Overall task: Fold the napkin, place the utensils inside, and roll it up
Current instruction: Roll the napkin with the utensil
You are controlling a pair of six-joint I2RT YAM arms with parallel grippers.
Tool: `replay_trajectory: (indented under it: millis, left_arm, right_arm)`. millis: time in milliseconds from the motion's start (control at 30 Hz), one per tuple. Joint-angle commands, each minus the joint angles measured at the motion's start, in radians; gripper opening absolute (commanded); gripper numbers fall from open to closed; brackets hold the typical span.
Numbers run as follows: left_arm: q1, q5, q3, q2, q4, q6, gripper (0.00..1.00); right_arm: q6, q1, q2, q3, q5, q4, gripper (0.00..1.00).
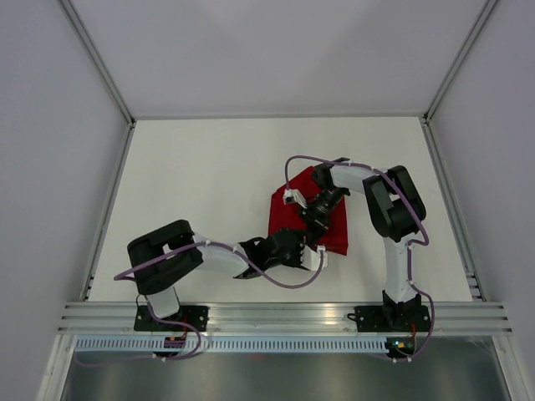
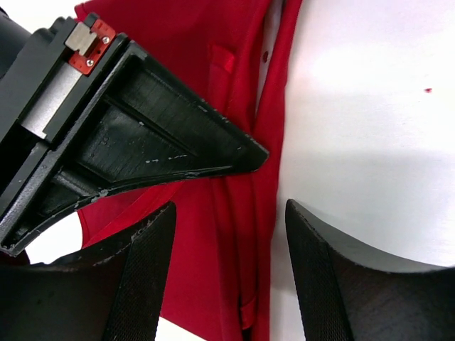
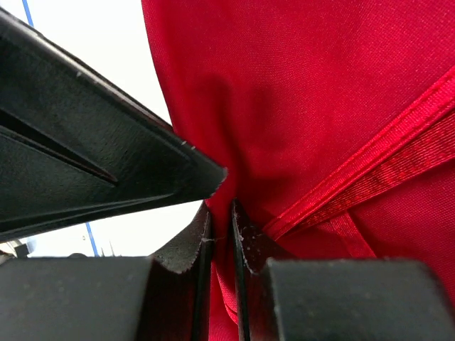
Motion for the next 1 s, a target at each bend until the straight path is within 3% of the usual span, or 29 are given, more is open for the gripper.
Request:
replay_trajectory:
  millis: [0, 333, 667, 867, 967]
  left_arm:
    - [0.019, 0.045, 0.042, 0.023, -0.078, -0.006, 0.68]
    - [0.049, 0.137, 0.128, 0.082, -0.255, -0.035, 0.59]
    - [0.049, 0.166, 0.165, 0.12, -0.321, -0.089, 0.24]
    - [0.049, 0.2, 0.2, 0.131, -0.376, -0.164, 0.07]
    - [0.05, 0.227, 0.223, 0.138, -0.41, -0.222, 0.02]
  right_arm:
    - [-0.067, -0.004, 0.082, -0.039, 0.199, 0.152, 0.01]
    - [-0.068, -0.008, 0.086, -0.033, 0.198, 0.147, 0.01]
    - [-0.062, -0.011, 0.082, -0.033, 0.198, 0.152, 0.01]
    - [-0.052, -0.018, 0.069, -0.036, 0.202, 0.164, 0.01]
    - [-0.038, -0.021, 0.053, -0.042, 0.202, 0.182, 0.06]
